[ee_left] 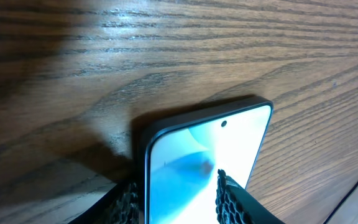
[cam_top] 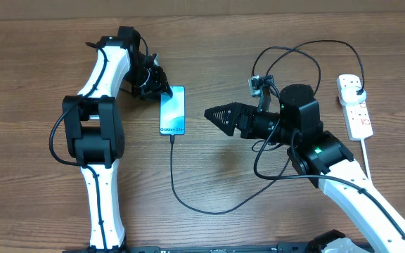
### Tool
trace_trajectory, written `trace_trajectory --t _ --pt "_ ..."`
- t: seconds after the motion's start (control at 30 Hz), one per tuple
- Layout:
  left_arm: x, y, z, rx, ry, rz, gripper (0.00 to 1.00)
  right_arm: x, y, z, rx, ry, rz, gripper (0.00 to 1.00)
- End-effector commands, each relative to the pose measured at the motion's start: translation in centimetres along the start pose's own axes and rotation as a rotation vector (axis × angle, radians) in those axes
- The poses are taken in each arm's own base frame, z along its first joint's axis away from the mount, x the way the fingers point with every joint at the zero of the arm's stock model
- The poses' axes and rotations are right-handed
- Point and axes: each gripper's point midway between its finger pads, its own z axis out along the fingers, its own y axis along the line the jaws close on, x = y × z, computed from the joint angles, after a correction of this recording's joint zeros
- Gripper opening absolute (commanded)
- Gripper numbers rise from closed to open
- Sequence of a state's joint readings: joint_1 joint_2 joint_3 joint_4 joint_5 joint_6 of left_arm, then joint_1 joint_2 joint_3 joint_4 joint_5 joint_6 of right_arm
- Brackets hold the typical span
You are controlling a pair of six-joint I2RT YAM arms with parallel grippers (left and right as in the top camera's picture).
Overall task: Plug charger to phone and switch on socket
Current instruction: 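Lower the phone flat onto the table with left gripper and release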
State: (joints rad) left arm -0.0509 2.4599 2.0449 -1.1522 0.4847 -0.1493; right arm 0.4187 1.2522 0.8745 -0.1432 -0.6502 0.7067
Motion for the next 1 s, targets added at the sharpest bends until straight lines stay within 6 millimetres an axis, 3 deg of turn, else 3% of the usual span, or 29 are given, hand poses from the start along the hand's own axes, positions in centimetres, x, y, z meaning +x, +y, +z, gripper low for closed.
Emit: trace_trajectory --t 0.0,0.17,0.33,0.47,0.63,0.8,0.97 --pt "0.1 2.4 0.8 -0.102 0.01 -0.002 0.44 -0.3 -0.1 0.0 0.005 -0.009 -0.009 0.9" --pt "0.1 2.5 0.7 -0.103 0.009 -0.002 0.44 -0.3 -0.1 0.0 0.005 -0.009 -0.009 0.9" --pt "-1.0 2.6 -1.2 -0.1 -0.033 -0.037 0.56 -0.1 -0.3 0.0 0.012 -0.002 -0.028 0.9" --pt "-2.8 1.4 -6.4 -0.088 -0.125 -0.03 0.57 0.2 -1.1 0.0 0.046 0.005 -0.03 0.9" --pt "-4.5 -1.7 -16.1 -0.065 -0.315 0.027 0.58 0.8 -1.7 -0.1 0.072 0.03 -0.056 0.9" --pt "-3.0 -6.5 -25.4 -0.031 -0.508 0.117 0.68 1.5 -4.1 -0.4 0.185 0.038 -0.006 0.9" --pt "-0.3 -10.2 -30.9 0.028 -0.623 0.196 0.75 2.0 -6.4 -1.4 0.333 0.045 0.016 0.81"
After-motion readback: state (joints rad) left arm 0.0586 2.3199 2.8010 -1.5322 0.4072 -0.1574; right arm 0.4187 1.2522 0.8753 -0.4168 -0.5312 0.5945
